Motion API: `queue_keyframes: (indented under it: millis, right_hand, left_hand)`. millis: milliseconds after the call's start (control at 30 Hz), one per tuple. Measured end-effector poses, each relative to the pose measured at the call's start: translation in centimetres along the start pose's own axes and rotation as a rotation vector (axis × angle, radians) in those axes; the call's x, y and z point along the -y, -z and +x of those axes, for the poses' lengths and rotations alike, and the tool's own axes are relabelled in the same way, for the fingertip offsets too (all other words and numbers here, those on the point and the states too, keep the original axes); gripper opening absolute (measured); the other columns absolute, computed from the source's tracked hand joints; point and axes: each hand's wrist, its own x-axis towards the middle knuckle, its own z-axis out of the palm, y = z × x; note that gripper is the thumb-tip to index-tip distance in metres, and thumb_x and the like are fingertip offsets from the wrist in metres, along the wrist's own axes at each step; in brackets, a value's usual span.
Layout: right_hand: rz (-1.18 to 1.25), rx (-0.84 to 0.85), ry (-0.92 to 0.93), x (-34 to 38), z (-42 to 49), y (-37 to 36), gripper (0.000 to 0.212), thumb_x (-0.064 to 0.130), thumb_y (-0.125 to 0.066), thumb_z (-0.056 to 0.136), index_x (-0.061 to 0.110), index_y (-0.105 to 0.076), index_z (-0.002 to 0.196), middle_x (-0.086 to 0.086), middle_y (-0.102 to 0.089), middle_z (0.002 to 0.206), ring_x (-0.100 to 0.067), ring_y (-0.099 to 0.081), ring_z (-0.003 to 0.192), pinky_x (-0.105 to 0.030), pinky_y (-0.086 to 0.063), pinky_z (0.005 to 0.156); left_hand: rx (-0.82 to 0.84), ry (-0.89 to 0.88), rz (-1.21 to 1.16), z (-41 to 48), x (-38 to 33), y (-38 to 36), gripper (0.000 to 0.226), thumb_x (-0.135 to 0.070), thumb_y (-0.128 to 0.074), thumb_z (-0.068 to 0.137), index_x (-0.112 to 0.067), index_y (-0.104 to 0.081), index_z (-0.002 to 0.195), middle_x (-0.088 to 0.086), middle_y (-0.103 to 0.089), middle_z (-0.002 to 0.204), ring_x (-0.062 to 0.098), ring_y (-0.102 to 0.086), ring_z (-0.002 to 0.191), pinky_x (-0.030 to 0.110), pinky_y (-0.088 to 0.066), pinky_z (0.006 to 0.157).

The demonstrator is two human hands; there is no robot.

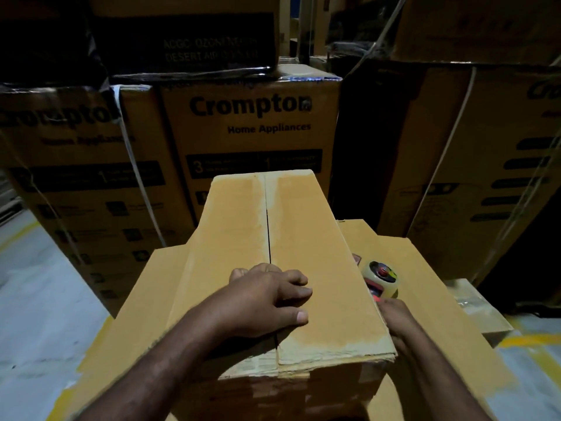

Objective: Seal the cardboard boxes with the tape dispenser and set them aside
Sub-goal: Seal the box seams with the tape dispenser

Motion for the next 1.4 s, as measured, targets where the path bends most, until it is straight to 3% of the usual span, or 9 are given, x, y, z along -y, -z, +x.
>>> queue_keyframes:
  millis: [67,233,433,533,733,900,1067,1200,1400]
  right_hand:
    - [0.146,0.028,-0.009,1.3,-0.4,1.9,0.033,0.021,-0.074,0.088,-0.007,-0.063,0.102,-0.021,-0.068,0.074,-0.029,-0.061,0.062,-0.038,-0.047,0.064]
    - [0.42,0.049,0.32,8.8,-6.0,4.6,0.046,0.019,-0.068,0.081,0.0,-0.053,0.12,-0.016,-0.06,0.092,-0.019,-0.066,0.066,-0.031,-0.059,0.055]
    - [0.201,-0.077,0.749,14.2,-14.7,-0.2,0.058,0.014,-0.07,0.088,0.027,-0.044,0.139,-0.008,-0.058,0.113,-0.021,-0.07,0.076,-0.038,-0.059,0.055]
    - [-0.026,-0.217,0.846,14.6,-17.4,-4.4,0.058,0.045,-0.079,0.081,0.053,-0.045,0.127,0.001,-0.058,0.123,-0.025,-0.07,0.095,-0.051,-0.061,0.07]
    - [-0.289,-0.371,0.949,14.2,-19.2,-10.3,0.067,0.053,-0.068,0.077,0.04,-0.039,0.137,0.005,-0.057,0.122,-0.024,-0.066,0.099,-0.049,-0.061,0.071]
    - [-0.315,-0.438,0.996,14.1,-19.7,-12.4,0.059,0.055,-0.068,0.084,0.044,-0.039,0.133,-0.001,-0.064,0.119,-0.026,-0.068,0.093,-0.049,-0.061,0.07]
    - [-0.299,-0.474,1.002,13.7,-20.3,-13.6,0.061,0.05,-0.071,0.083,0.042,-0.039,0.135,-0.003,-0.064,0.117,-0.023,-0.068,0.094,-0.047,-0.061,0.067]
    - [-0.303,-0.485,1.049,13.4,-20.3,-13.7,0.065,0.058,-0.067,0.078,0.039,-0.04,0.135,-0.004,-0.065,0.113,-0.025,-0.069,0.086,-0.04,-0.061,0.063]
    - [-0.293,-0.445,1.104,13.7,-19.9,-13.0,0.061,0.055,-0.066,0.079,0.036,-0.043,0.133,-0.004,-0.065,0.111,-0.023,-0.069,0.087,-0.03,-0.057,0.063]
  left_hand:
    - [0.011,0.034,-0.207,0.1,0.7,1.4,0.046,-0.051,-0.064,0.095,-0.038,-0.059,0.139,-0.025,-0.045,0.152,-0.001,-0.041,0.136,0.039,-0.03,0.116]
    - [-0.092,0.081,-0.69,1.6,2.7,5.3,0.025,-0.042,-0.071,0.091,-0.03,-0.077,0.111,-0.009,-0.075,0.114,0.007,-0.072,0.101,0.033,-0.057,0.094]
    - [-0.07,0.043,-1.466,3.5,2.2,9.9,0.051,-0.041,-0.058,0.099,0.001,-0.06,0.128,0.021,-0.07,0.122,0.032,-0.072,0.105,0.045,-0.06,0.09]
    - [-0.034,-0.014,-1.696,3.3,1.9,12.2,0.07,-0.054,-0.047,0.101,0.006,-0.05,0.137,0.029,-0.062,0.132,0.041,-0.065,0.117,0.05,-0.055,0.097]
    - [0.056,-0.094,-1.716,1.7,4.7,12.5,0.084,-0.071,-0.059,0.082,-0.007,-0.056,0.136,0.025,-0.062,0.134,0.044,-0.058,0.125,0.07,-0.042,0.103]
    - [0.284,-0.173,-1.743,0.9,6.1,9.2,0.093,-0.046,-0.085,0.063,-0.008,-0.047,0.139,0.018,-0.069,0.122,0.039,-0.069,0.11,0.07,-0.049,0.094]
    - [0.513,-0.137,-1.961,1.4,7.0,7.6,0.093,-0.074,-0.052,0.085,-0.002,-0.047,0.143,0.021,-0.07,0.109,0.043,-0.068,0.108,0.067,-0.047,0.095]
    - [0.454,-0.089,-2.033,1.3,7.0,7.4,0.065,-0.057,-0.039,0.097,-0.002,-0.058,0.126,0.018,-0.073,0.103,0.035,-0.071,0.093,0.058,-0.047,0.088]
    - [0.409,-0.121,-2.082,1.0,6.4,9.0,0.027,-0.026,-0.06,0.083,-0.004,-0.067,0.097,0.009,-0.067,0.093,0.031,-0.073,0.082,0.051,-0.055,0.08]
